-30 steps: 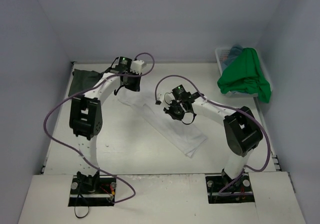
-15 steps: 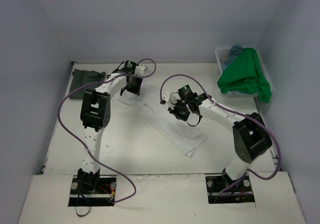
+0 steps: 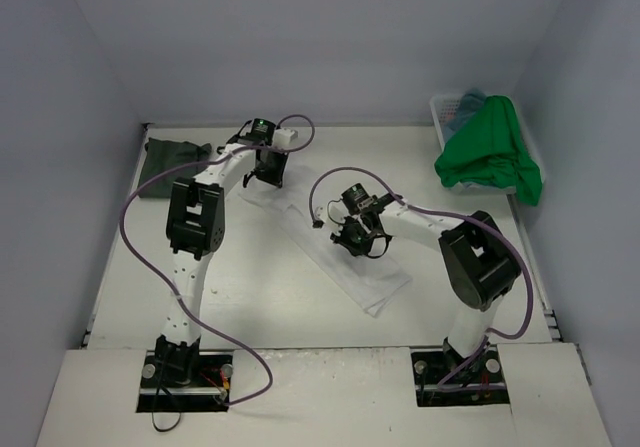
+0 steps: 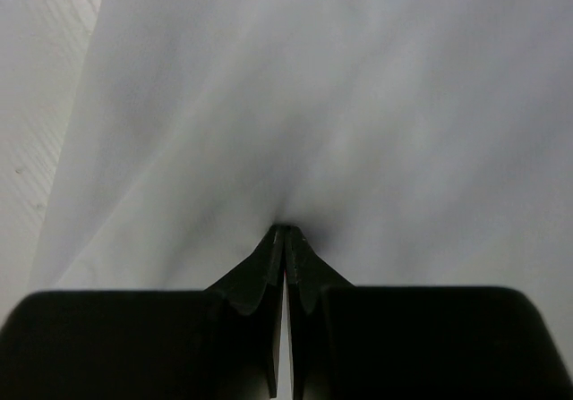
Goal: Fold and stack the t-shirts
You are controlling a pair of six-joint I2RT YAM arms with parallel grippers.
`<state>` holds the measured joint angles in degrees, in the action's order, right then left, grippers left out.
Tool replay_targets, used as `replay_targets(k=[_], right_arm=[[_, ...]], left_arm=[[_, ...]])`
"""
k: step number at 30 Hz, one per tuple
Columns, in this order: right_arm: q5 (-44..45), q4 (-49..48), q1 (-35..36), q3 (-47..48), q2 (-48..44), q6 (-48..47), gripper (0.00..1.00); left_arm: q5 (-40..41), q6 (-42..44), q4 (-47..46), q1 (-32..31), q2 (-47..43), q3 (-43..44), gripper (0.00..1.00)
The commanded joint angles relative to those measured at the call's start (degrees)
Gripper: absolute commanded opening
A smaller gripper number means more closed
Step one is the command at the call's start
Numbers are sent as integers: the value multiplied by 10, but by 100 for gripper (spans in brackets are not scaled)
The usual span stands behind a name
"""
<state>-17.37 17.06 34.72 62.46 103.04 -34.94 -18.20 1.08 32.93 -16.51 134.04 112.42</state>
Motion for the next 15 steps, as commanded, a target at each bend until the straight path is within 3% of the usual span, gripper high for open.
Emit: replay_targets(k=[1,6,10,15], right_arm=[[-4,44,17,3,1,-9,0],[-26,58,37,-3,-11,-9,0],[-48,62,67,-3,-21,-3,0],[-59,61,90,9,-7,3,0]], left_arm=[[-10,-5,24,-5,18,38,0],[-41,1,86,-6,78,132,0],[-89,13,158,-19,160,283,0],[-108,37,196,-61,215,377,0]])
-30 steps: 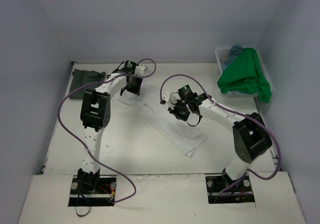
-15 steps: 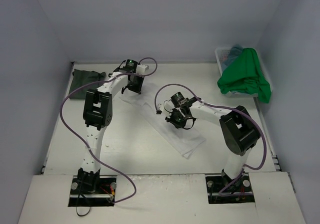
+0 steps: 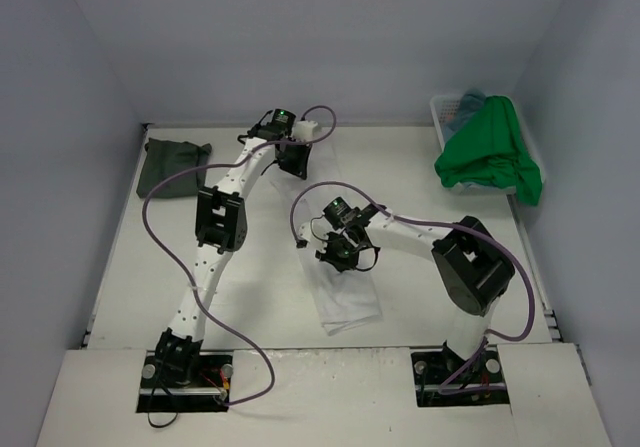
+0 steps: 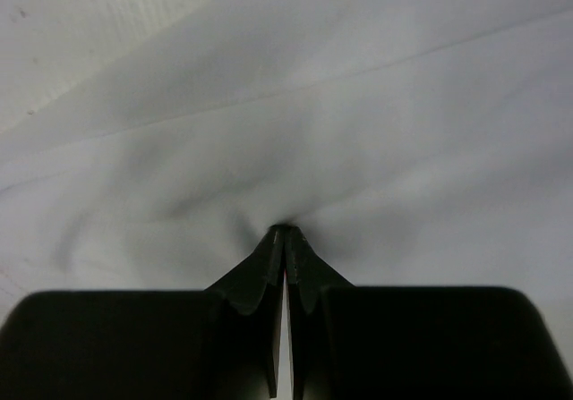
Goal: Fold and stack the t-shirts
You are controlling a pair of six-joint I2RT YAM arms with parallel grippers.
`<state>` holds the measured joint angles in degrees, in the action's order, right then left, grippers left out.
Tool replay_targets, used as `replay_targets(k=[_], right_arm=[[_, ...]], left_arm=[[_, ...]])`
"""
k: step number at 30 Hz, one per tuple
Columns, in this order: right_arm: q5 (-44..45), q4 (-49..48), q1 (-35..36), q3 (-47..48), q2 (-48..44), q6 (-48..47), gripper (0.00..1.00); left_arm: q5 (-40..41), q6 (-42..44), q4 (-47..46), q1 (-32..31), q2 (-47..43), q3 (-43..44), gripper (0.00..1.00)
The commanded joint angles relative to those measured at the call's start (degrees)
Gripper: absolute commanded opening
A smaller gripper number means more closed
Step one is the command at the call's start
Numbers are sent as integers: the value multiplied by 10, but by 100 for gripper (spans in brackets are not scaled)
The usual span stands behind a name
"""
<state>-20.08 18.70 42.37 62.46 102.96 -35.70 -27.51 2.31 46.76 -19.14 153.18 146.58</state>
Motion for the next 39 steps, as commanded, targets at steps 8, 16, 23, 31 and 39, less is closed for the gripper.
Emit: replay_targets(k=[8,16,23,31,39], right_arm=[[-4,23,16,30,8,34,4],[24,-16,-4,28,-65,63,20],[36,-42,-33,34,-145,79,32],[21,46,9,5,-167,14,34],[157,59,129,-120,-265,-43,52]], left_arm=[[32,0,33,-55,36,86,42],[78,-2,-7,-31,-81,49,58],[84,4,-38,-5,-236,-48,58],[36,24,-51,8,-435,-235,58],[84,95,-66,9,-620,-487,58]])
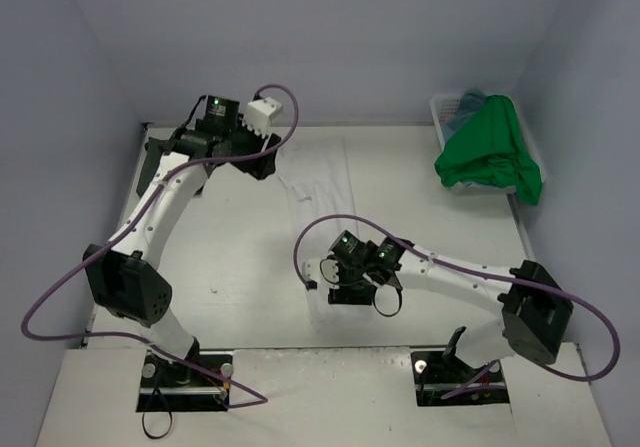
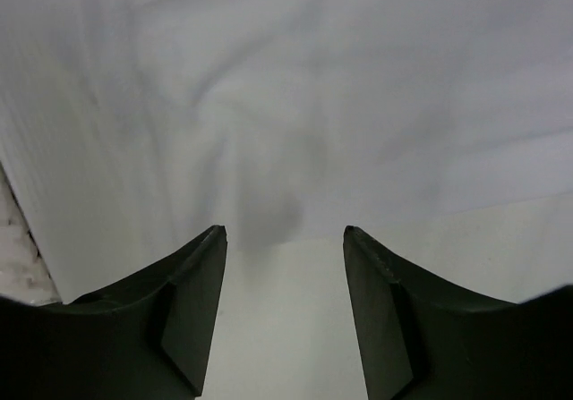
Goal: Fold and stack the t-shirts
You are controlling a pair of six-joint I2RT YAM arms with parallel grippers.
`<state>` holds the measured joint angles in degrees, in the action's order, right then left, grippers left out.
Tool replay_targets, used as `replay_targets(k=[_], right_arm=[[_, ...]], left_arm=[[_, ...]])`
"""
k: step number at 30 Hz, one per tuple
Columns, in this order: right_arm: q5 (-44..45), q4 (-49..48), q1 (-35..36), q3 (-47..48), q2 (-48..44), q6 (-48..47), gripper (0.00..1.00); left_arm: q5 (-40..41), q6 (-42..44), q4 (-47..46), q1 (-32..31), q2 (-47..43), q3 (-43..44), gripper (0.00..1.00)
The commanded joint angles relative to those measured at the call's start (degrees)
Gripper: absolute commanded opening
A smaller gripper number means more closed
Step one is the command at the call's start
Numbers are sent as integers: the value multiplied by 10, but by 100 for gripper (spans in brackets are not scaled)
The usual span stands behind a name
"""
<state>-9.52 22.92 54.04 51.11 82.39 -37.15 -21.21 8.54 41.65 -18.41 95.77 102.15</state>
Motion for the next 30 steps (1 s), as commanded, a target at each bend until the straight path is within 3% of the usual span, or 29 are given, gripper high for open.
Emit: replay_targets(k=[1,5,13,30], right_arm=[[51,25,18,-11,-74,-29,54],[65,32,61,-36,-91,-27,61],[64,26,155,-41,-23,-2,62],[21,-28,165,-29,101,12,56]], left_arm=[[21,40,-17,2,-60,-62,58],[37,51,-21,3,-128,-140,58],[24,43,-37,10,-156,-207,58],[-22,17,-63,29,-158,-229,58]])
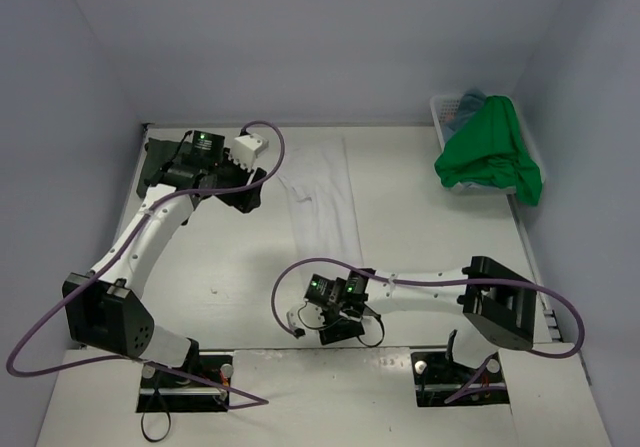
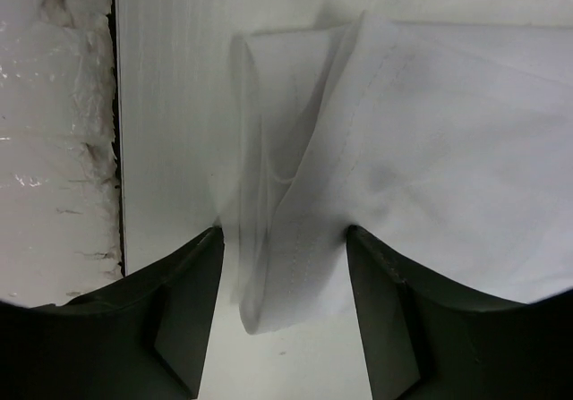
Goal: Fold and stack the t-shirts
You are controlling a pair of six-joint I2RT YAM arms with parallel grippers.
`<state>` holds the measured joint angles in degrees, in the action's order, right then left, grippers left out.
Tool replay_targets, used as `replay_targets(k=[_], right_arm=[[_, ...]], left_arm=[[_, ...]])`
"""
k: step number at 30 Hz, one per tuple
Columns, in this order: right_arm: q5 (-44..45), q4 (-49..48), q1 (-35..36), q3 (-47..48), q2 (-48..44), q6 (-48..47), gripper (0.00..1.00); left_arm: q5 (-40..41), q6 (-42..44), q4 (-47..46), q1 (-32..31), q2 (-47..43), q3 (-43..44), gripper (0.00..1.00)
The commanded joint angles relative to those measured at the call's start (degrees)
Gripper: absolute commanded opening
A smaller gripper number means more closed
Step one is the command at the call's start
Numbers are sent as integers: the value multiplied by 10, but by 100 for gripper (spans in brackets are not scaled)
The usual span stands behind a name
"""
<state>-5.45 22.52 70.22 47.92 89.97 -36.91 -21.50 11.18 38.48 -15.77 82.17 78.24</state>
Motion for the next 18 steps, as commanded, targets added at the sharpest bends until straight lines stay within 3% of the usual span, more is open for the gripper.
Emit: replay_targets(k=[1,18], right_arm=[[-21,-27,4,3,35,10,53],[-64,-29,4,12,84,-3,31]], left_arm=[[-21,-9,-32,2,-21,10,58],[-29,-12,-37,4,-13,12,58]])
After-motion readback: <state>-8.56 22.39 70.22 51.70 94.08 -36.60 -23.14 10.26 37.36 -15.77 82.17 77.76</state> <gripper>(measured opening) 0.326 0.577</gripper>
